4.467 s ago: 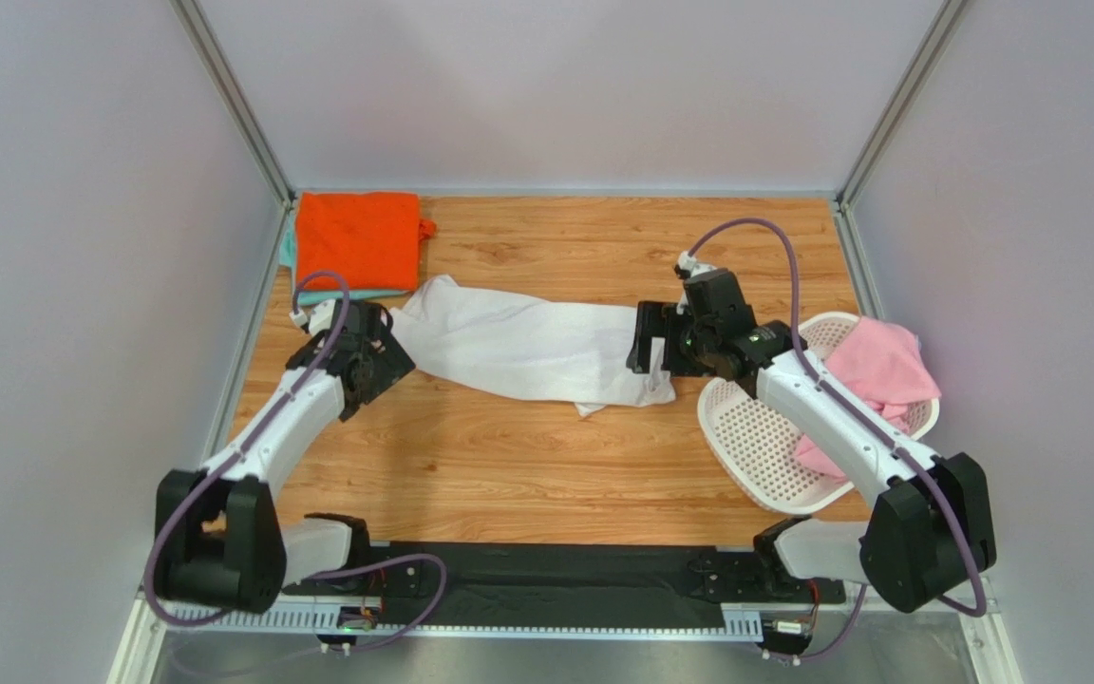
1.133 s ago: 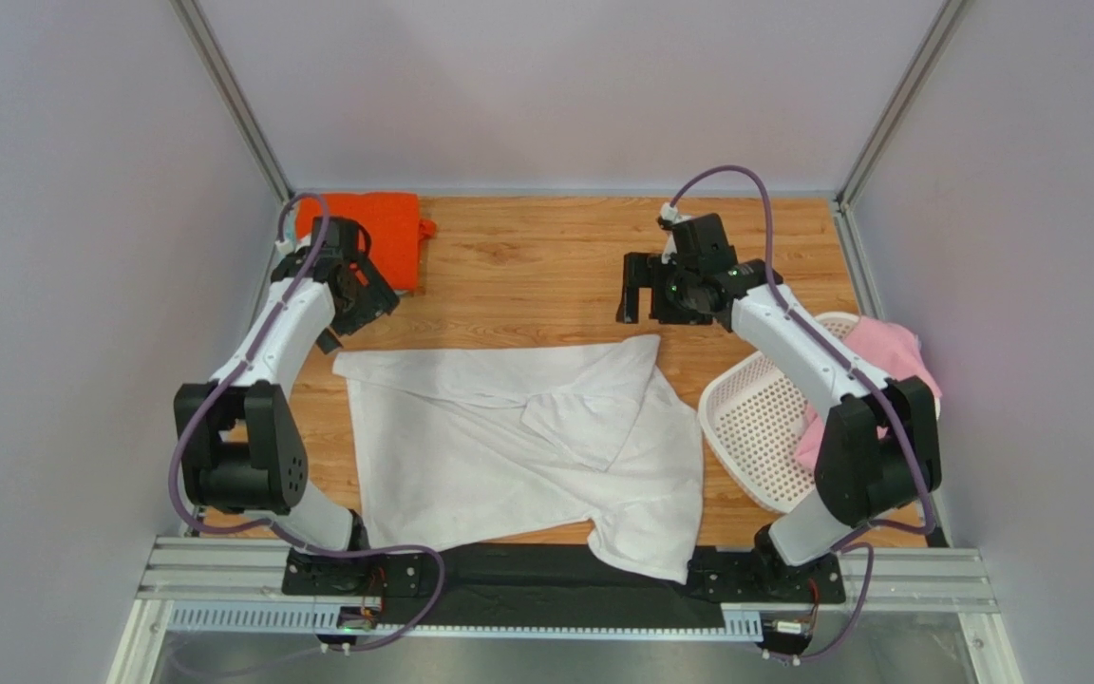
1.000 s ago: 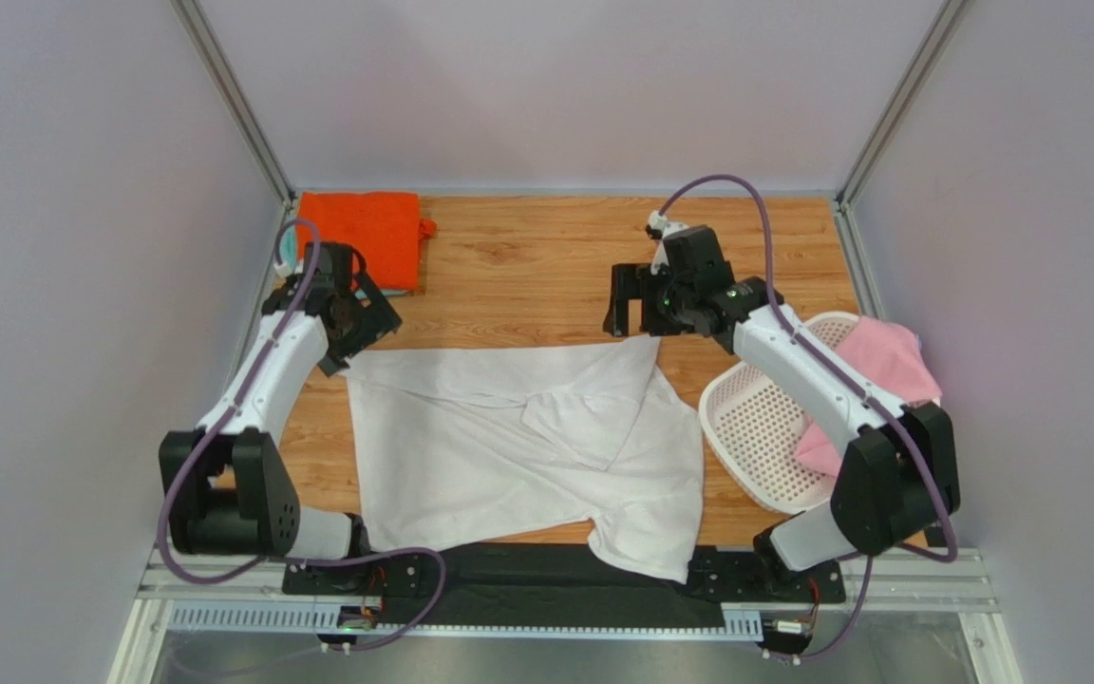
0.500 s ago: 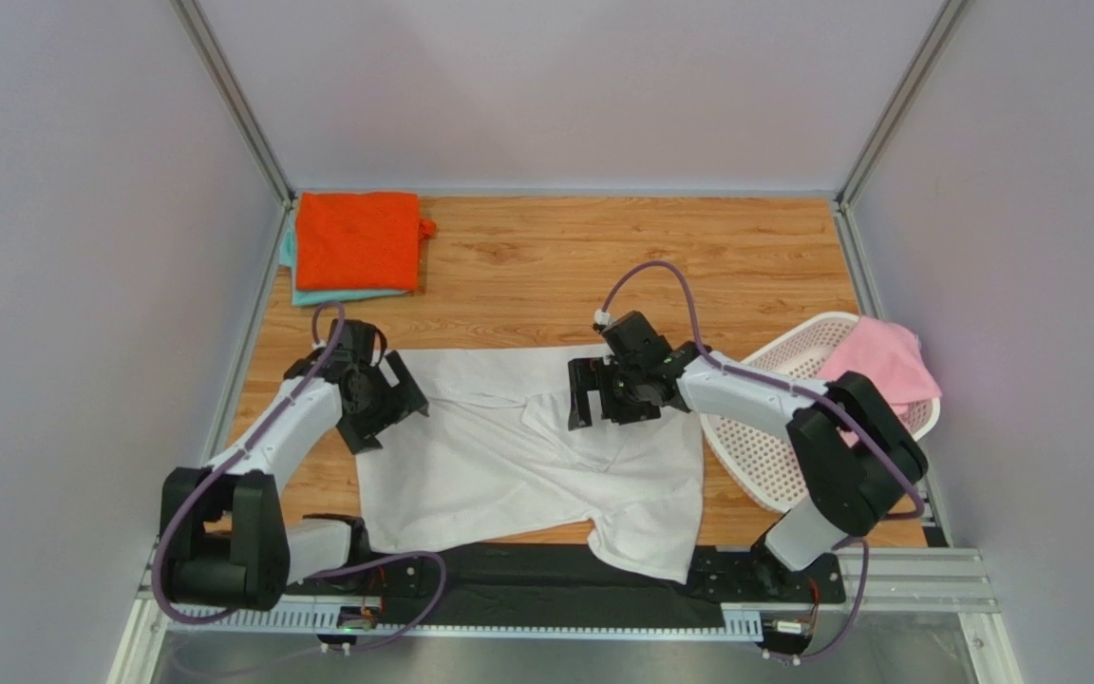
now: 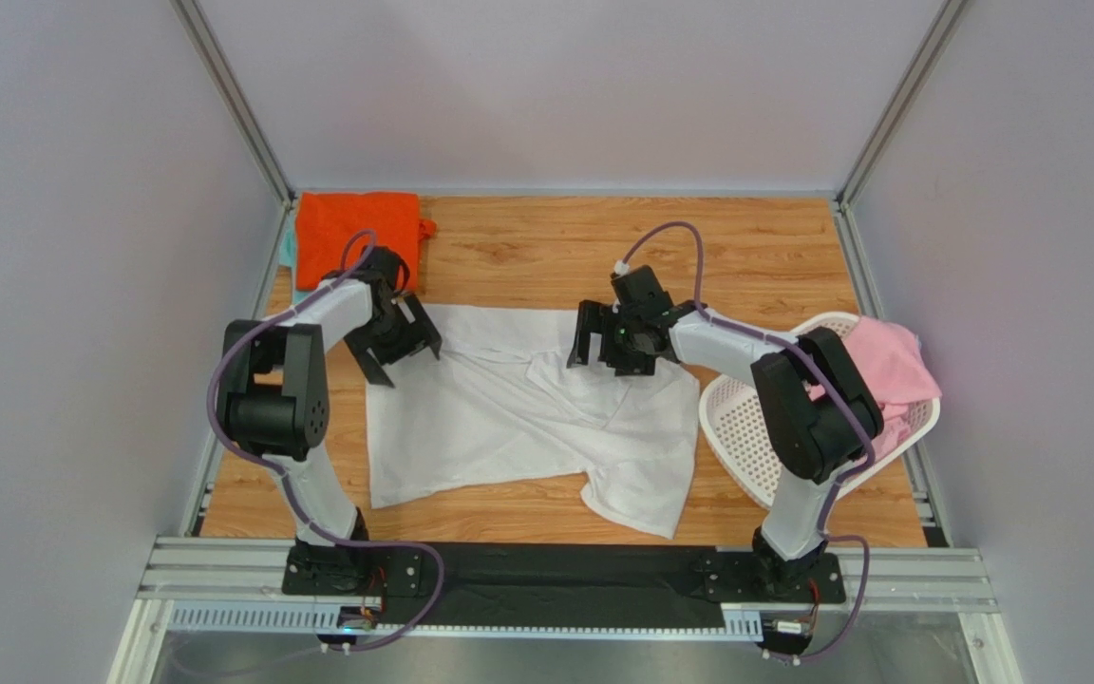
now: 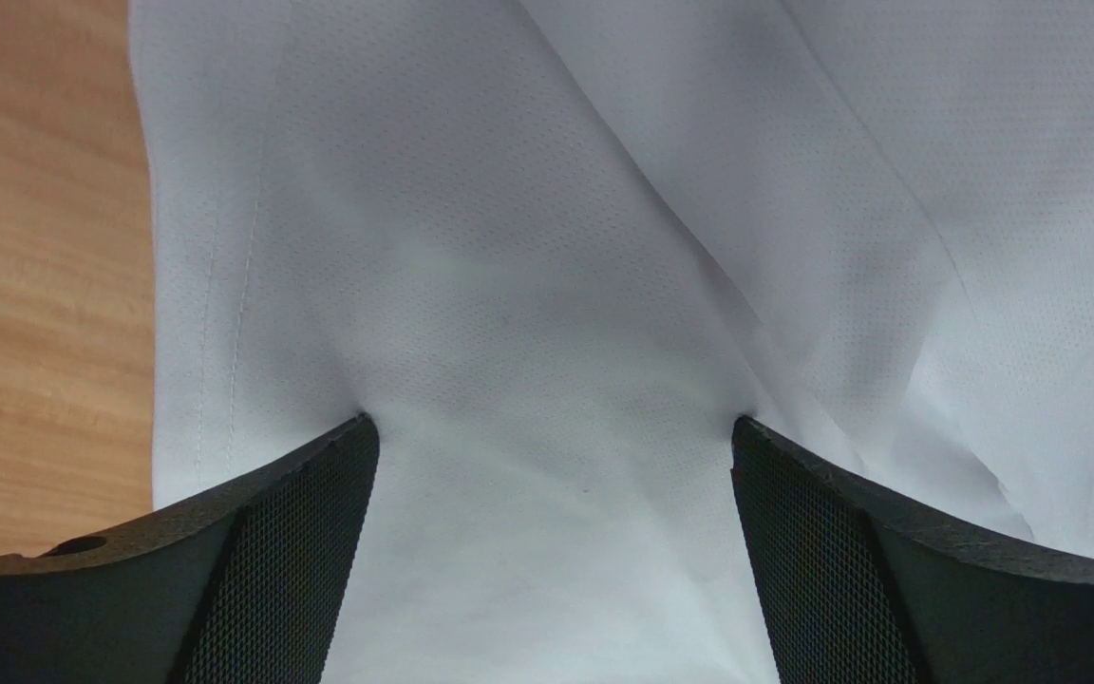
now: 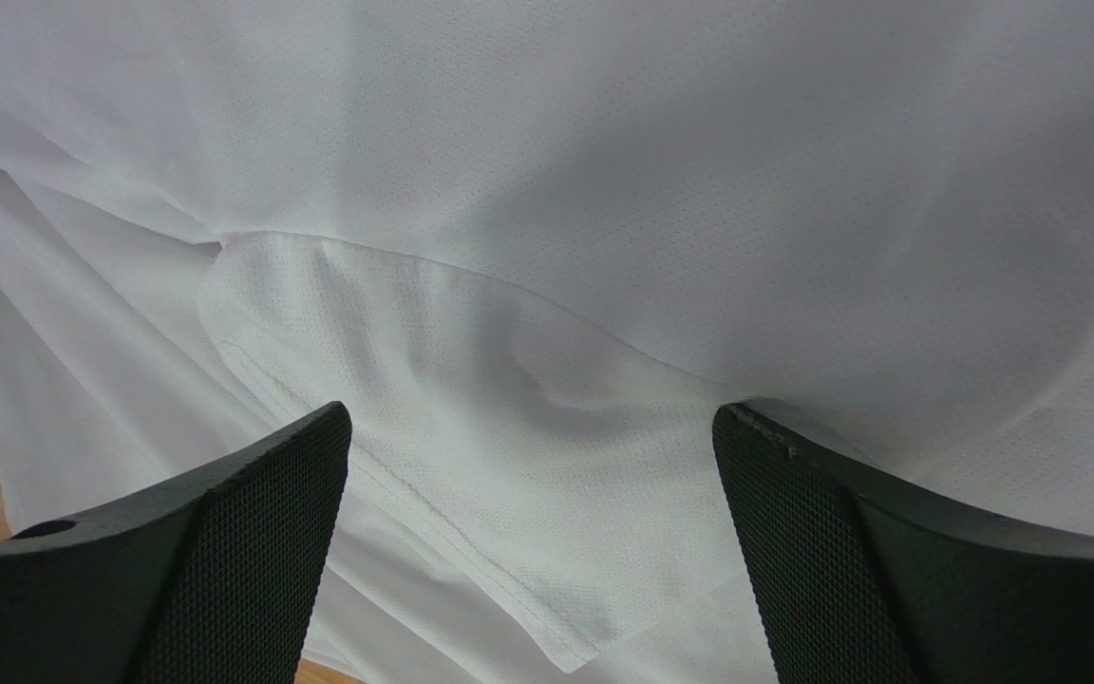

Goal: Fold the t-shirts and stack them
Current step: Flatten the tshirt out, then fold the tshirt

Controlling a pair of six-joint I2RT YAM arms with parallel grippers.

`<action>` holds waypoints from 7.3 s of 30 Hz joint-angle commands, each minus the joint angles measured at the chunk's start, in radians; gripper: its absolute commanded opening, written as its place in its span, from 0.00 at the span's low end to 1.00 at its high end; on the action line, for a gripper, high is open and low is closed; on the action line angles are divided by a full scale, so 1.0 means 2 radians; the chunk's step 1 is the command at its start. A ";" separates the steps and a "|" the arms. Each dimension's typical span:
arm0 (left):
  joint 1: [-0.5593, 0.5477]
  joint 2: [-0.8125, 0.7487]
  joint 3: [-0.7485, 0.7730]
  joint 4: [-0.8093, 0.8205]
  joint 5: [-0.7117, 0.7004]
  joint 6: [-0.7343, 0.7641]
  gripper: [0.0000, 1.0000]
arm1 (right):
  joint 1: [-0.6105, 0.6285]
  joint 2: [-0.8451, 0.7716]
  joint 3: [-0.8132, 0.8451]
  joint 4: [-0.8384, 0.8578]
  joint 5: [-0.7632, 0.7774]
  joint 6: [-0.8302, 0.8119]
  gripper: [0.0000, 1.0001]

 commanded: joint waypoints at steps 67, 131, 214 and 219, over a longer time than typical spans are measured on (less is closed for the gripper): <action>0.037 -0.362 -0.327 -0.007 -0.065 -0.109 0.00 | 0.072 -0.294 -0.127 -0.158 0.063 -0.065 1.00; 0.036 -0.515 0.054 -0.094 -0.047 -0.057 0.00 | 0.111 -0.398 0.144 -0.162 0.347 -0.129 0.00; 0.051 -0.125 -0.010 0.063 -0.072 0.022 0.00 | -0.105 -0.162 0.037 -0.119 -0.026 -0.170 0.00; 0.056 -0.151 -0.034 0.053 -0.072 0.022 0.00 | -0.103 -0.219 -0.003 -0.151 -0.011 -0.160 0.00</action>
